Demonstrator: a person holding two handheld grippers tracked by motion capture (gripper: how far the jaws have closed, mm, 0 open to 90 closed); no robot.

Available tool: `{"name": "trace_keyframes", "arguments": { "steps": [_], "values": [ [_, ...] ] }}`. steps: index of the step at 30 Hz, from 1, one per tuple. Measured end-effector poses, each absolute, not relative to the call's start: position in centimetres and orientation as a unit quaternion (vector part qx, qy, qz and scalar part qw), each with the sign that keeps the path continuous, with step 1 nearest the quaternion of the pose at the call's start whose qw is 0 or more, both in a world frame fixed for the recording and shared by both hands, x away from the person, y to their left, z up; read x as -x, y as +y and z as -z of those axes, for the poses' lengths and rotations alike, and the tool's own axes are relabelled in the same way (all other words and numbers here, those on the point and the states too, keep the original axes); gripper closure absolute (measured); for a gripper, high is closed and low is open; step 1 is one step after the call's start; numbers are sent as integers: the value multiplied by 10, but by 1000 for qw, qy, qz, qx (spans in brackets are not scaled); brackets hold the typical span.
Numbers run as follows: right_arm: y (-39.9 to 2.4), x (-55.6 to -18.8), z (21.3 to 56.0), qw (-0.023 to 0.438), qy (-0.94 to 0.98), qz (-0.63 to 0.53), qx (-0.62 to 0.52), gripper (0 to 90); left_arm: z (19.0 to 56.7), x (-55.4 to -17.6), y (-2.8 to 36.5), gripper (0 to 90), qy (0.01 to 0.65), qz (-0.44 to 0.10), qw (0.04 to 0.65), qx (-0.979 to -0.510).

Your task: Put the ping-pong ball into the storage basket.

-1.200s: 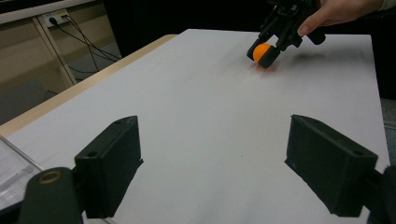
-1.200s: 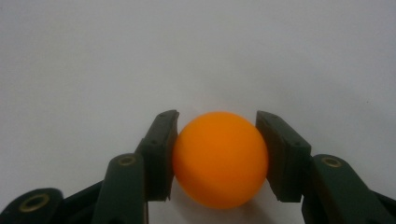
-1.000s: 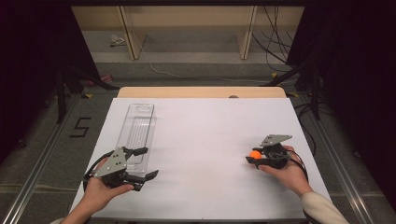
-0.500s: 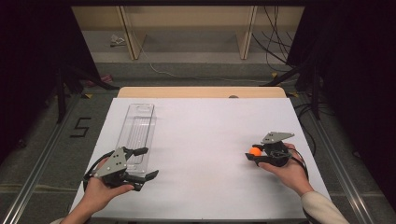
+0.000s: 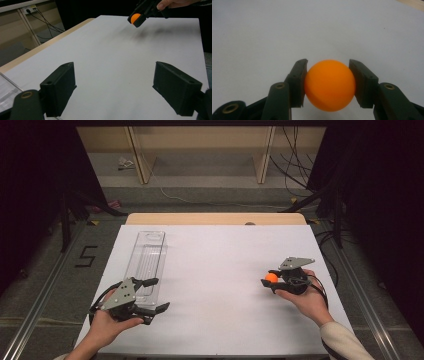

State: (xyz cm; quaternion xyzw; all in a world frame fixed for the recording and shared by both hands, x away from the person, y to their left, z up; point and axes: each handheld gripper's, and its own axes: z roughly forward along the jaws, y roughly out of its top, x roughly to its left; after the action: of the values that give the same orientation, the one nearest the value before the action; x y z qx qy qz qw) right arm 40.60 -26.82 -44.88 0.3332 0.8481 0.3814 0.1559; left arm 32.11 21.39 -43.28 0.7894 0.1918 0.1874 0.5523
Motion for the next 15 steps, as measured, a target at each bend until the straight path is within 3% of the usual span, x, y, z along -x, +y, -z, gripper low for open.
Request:
{"name": "trace_keyframes", "arguments": {
  "steps": [15],
  "values": [
    [-259, -412, 443, 160, 846, -390, -328, 514, 433, -321, 214, 177, 192, -187, 553, -789]
  ]
}}
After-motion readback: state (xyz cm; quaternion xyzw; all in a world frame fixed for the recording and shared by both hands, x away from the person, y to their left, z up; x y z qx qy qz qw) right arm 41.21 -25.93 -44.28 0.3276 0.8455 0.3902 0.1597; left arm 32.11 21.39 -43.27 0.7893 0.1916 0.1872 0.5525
